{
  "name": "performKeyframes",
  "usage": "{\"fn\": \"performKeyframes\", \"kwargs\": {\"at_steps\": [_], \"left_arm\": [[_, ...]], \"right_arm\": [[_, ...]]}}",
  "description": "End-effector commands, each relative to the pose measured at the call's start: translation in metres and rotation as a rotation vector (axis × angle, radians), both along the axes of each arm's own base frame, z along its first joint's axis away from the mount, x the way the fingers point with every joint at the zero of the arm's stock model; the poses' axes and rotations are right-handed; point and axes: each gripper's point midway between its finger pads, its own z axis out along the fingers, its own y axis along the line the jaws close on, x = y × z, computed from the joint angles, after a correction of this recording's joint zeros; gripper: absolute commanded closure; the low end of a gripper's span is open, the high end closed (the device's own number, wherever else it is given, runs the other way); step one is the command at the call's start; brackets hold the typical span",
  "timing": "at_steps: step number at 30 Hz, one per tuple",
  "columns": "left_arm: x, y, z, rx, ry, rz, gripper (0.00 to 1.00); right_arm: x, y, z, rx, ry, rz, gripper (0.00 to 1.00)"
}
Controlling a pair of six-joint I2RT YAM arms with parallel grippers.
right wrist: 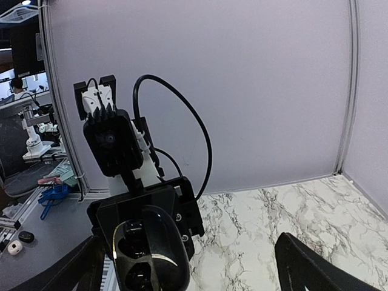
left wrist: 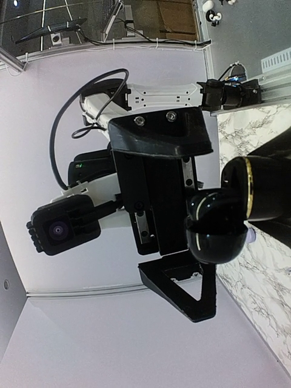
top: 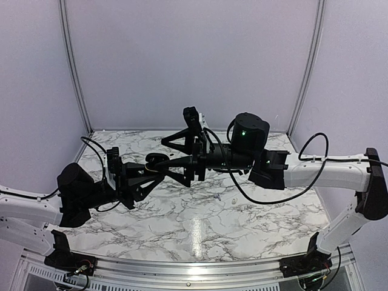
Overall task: Insert the wireless bluetooth earbuds into the charging case
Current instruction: Adjust the left earbud in the left side groove of the charging case.
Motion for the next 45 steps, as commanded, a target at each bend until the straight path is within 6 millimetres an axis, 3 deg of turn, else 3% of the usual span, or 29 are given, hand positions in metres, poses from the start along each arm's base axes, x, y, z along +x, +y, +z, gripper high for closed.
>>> {"fn": "performKeyframes", "kwargs": {"at_steps": [1, 8, 17, 24, 30, 45], "left_arm": [[-0.005, 0.0, 0.014, -0.027, -0.044, -0.014, 1.0], [-0.003, -0.002, 0.007, 0.011, -0.062, 0.0, 1.0], [0.001, 0.0, 0.001, 0.051, -0.043, 0.031, 1.0], [0.002, -0.002, 0.001, 0.059, -0.041, 0.03, 1.0], [0.003, -0.002, 0.002, 0.056, -0.04, 0.034, 1.0], [0.002, -0.003, 0.003, 0.057, -0.041, 0.025, 1.0]], "right_arm": [[-0.004, -0.009, 0.032, 0.086, -0.04, 0.007, 0.02], [0.012, -0.01, 0.044, 0.086, -0.036, -0.087, 0.03], [-0.022, -0.036, 0.03, -0.021, -0.358, -0.051, 0.12], [-0.05, -0.011, 0.001, -0.18, -0.494, -0.028, 0.2], [-0.055, -0.003, -0.01, -0.214, -0.497, -0.028, 0.23], [-0.047, -0.001, -0.003, -0.193, -0.497, -0.074, 0.18]]}}
